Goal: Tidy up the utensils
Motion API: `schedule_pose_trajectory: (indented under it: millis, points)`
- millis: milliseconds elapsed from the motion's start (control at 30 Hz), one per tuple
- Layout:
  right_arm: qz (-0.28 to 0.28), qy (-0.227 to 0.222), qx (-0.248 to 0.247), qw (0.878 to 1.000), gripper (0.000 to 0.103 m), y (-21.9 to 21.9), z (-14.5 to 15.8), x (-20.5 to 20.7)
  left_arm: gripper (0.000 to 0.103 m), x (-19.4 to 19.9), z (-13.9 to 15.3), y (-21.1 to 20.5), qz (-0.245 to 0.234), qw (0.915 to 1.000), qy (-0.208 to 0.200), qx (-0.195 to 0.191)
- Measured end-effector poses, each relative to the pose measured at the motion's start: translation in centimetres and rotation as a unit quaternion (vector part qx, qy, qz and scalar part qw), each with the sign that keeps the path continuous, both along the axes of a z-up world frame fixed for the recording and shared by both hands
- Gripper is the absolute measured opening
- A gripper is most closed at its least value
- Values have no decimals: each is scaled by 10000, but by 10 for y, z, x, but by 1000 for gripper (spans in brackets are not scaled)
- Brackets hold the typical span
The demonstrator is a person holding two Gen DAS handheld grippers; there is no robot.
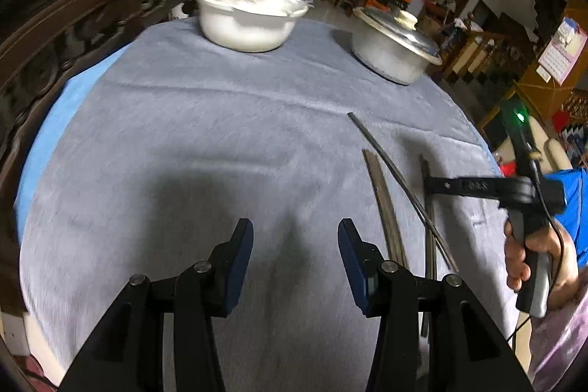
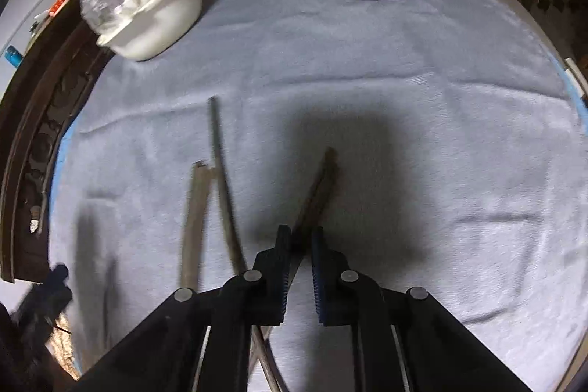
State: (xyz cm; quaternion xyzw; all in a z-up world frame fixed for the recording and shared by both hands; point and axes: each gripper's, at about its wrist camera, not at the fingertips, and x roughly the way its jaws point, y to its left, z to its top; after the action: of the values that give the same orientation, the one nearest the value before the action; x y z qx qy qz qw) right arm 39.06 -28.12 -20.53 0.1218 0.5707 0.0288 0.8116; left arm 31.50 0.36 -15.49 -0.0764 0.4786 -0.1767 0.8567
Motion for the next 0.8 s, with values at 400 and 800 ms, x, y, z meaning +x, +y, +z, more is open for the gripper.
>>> schedule_pose_trajectory:
  millis: [400, 800]
  points:
    - [-480, 23, 1371, 9894, 14, -68, -7, 3, 49, 126, -20, -113, -321, 9932, 1116, -78]
    - [-632, 205, 1474, 9868, 17, -76, -9, 8, 11, 152, -41, -150, -179, 9885, 1475, 273]
